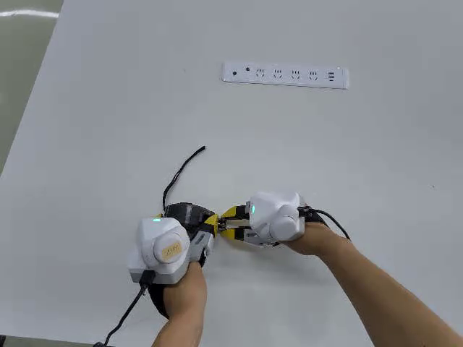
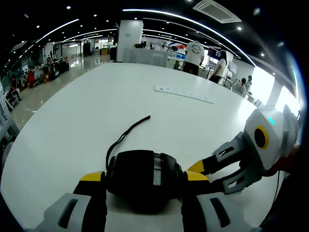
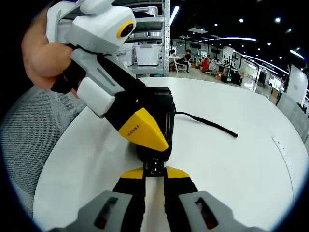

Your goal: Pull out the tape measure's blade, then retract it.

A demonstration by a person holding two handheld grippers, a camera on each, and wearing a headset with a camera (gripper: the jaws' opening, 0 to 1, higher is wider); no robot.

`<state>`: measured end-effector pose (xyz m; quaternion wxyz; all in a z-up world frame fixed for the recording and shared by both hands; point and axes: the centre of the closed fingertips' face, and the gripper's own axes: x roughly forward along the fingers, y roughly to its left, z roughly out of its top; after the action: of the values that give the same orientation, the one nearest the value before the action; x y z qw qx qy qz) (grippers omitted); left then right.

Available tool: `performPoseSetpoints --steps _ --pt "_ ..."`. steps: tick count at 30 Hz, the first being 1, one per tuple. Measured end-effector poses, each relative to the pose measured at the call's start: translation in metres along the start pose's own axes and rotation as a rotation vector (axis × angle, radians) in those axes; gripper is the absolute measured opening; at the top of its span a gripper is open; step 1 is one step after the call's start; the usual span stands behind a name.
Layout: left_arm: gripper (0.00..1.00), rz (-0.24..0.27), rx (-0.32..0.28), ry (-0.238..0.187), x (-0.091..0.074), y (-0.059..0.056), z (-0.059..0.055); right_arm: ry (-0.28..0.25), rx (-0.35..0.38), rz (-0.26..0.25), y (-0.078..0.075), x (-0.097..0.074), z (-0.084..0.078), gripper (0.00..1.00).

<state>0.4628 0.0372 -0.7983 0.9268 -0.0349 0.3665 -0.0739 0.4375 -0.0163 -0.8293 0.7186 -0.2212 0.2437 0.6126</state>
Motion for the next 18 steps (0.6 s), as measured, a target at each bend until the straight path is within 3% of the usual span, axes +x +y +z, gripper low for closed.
performPoseSetpoints --steps 18 --pt "0.60 0.012 -0.017 -0.004 -0.0012 -0.0007 -0.0009 0.017 -0.016 -0.026 -0.0029 0.0054 0.0042 0.14"
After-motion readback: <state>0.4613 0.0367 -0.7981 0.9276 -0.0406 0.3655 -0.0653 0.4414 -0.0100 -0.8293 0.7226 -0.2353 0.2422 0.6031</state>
